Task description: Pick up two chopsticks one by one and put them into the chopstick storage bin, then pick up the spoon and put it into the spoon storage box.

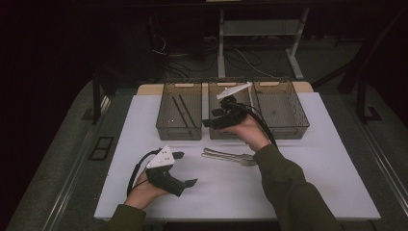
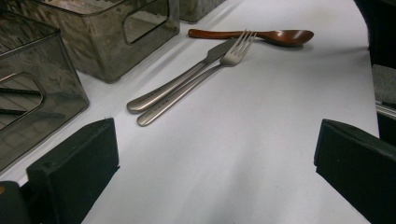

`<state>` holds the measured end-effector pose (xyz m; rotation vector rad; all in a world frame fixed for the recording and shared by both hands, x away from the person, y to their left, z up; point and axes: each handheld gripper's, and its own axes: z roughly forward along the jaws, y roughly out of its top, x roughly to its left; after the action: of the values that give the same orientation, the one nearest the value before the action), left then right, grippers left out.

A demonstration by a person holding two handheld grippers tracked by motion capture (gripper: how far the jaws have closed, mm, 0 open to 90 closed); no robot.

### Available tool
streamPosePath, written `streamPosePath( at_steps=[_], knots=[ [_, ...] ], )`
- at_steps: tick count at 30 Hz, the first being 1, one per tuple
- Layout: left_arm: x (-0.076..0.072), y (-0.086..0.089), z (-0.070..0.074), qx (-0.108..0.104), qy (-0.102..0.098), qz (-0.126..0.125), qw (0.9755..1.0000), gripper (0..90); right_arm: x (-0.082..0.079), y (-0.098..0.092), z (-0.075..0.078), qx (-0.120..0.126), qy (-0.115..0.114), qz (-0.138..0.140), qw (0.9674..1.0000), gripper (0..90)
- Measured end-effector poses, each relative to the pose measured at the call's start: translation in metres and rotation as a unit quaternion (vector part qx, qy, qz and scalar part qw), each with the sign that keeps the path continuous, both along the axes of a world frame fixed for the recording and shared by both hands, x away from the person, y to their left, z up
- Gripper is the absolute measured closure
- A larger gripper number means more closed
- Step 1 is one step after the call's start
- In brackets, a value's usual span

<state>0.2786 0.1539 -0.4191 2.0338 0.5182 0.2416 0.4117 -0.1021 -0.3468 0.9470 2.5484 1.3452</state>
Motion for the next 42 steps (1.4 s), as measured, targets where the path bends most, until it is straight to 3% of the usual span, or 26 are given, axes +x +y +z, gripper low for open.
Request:
streamPosePath(
  at_steps=[16,25,33,42],
  knots=[
    [-0.001,0.000,0.000,0.000,0.003,0.001,1.0000,0.0,-0.035,-0.057,0.000,0.032,-0.011,-0.010,0.9994,34.7],
    [-0.002,0.000,0.000,0.004,0.002,0.001,1.0000,0.0,-0.054,-0.089,-0.011,0.048,-0.005,-0.020,0.9986,34.1],
    [-0.003,-0.001,0.000,0.003,0.001,0.002,1.0000,0.0,-0.071,-0.118,-0.020,0.051,-0.005,-0.041,0.9978,33.6],
    [-0.005,0.001,0.000,0.004,0.002,0.004,1.0000,0.0,-0.093,-0.147,-0.029,0.029,-0.002,-0.054,0.9981,32.9]
  ],
)
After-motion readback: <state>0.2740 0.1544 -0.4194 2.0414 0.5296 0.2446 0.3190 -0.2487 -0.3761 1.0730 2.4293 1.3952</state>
